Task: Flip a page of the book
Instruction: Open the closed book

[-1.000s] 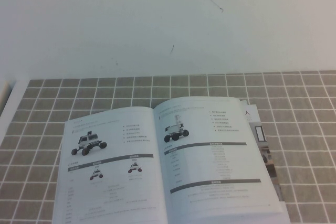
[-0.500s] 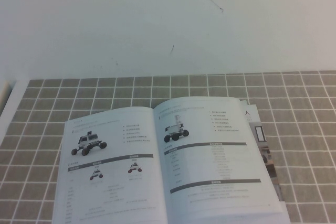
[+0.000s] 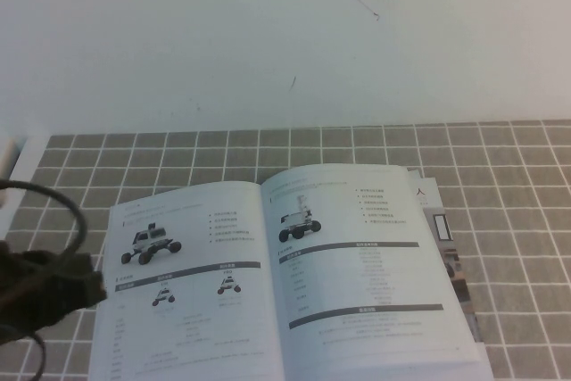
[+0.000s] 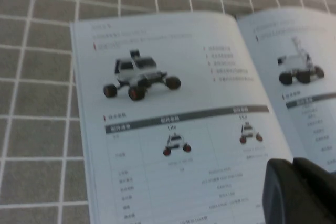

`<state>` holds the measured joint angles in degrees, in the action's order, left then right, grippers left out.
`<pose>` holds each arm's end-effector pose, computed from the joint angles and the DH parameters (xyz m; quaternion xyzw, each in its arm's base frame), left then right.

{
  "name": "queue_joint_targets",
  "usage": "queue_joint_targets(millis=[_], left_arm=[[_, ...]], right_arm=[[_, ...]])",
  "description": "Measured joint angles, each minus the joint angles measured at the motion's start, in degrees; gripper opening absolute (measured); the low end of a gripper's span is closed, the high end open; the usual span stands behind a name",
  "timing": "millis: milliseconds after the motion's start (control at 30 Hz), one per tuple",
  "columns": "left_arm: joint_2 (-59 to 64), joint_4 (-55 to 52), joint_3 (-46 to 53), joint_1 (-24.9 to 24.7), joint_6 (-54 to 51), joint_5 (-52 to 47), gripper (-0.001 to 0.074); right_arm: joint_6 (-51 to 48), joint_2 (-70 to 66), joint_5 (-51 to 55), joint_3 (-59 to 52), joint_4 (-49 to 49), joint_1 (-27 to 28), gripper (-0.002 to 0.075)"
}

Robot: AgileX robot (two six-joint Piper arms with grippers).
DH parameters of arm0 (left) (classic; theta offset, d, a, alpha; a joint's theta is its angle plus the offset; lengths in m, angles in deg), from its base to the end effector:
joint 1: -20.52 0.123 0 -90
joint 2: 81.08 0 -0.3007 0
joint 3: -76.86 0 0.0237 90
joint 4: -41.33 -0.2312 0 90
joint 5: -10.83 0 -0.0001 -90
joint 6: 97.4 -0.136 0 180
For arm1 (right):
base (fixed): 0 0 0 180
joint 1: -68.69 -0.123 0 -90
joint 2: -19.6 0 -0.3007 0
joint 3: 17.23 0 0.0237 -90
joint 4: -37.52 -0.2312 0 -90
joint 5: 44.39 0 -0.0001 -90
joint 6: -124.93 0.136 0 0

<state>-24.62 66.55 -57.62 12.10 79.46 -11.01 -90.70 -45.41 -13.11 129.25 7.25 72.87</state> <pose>0.1738 -0.0476 0.2778 -0.0531 0.8707 -0.1881 0.4513 0.2130 0.0202 0.3071 -0.0978 0.8807 0.0650 0.4590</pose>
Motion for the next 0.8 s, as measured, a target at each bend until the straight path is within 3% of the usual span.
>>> queue_joint_targets(millis=[367, 667, 800], left_arm=[[29.9, 8.2, -12.1, -7.0, -8.1, -2.3, -0.0004], [43.1, 3.5, -18.1, -8.0, -7.5, -2.0, -0.0004], [45.3, -0.8, -18.1, -8.0, -4.0, -2.1, -0.0004]], right_arm=[[-30.5, -23.5, 12.8, 7.3, -30.9, -0.3, -0.0002], [-36.5, -36.5, 3.7, 7.6, -33.2, -11.2, -0.0001], [-34.6, -41.4, 3.9, 10.6, -30.5, -13.8, 0.0031]])
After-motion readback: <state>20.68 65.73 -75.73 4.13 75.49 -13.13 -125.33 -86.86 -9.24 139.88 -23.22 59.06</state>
